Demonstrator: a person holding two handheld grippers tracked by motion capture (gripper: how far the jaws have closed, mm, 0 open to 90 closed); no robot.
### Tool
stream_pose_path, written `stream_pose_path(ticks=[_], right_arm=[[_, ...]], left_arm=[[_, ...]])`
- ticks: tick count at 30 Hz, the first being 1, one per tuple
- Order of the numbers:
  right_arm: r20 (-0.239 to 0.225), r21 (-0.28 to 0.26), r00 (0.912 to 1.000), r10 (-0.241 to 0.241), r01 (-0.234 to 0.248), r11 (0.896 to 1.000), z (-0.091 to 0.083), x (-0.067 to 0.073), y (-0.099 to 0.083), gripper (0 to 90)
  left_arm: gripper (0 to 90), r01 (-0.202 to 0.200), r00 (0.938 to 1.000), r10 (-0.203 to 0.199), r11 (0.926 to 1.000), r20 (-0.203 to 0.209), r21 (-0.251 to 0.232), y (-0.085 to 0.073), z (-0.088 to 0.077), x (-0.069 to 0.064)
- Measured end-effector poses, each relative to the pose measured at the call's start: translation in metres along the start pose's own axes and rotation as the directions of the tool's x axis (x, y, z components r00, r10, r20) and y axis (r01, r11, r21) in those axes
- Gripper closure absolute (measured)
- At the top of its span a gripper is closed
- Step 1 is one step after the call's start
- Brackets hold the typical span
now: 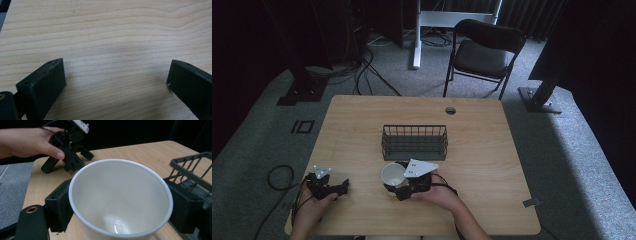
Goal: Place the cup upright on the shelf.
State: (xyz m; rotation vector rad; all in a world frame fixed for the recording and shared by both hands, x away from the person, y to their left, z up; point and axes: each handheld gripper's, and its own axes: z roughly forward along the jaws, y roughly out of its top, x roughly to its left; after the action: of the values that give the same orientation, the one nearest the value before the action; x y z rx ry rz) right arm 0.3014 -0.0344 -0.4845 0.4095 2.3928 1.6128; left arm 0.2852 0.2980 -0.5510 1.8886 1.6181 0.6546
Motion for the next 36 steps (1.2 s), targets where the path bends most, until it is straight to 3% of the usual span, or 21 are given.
stream_pose_path(ticks=[16, 21, 30, 36], right_arm=[[0.058, -0.065, 0.9983, -0.004, 0.008, 0.998, -0.015, -0.016, 0.035, 19.1], [0.097, -0.084, 0.9953, 0.007, 0.001, 0.996, -0.019, -0.022, 0.045, 19.1], [0.181, -0.113, 0.9832, 0.023, -0.003, 0.994, -0.025, -0.037, 0.060, 19.1], [0.258, -0.120, 0.9650, 0.047, -0.016, 0.993, -0.029, -0.050, 0.067, 19.1]], left_arm=[[2.4, 0.001, 1.0000, -0.001, 1.0000, 0.001, 0.001, 0.000, 0.000, 0.000], [2.3, 0.001, 1.0000, -0.001, 1.0000, 0.001, 0.001, 0.000, 0.000, 0.000], [2.3, 0.001, 1.0000, -0.001, 1.0000, 0.001, 0.001, 0.000, 0.000, 0.000], [2.4, 0.001, 1.0000, -0.001, 1.0000, 0.000, 0.000, 0.000, 0.000, 0.000]])
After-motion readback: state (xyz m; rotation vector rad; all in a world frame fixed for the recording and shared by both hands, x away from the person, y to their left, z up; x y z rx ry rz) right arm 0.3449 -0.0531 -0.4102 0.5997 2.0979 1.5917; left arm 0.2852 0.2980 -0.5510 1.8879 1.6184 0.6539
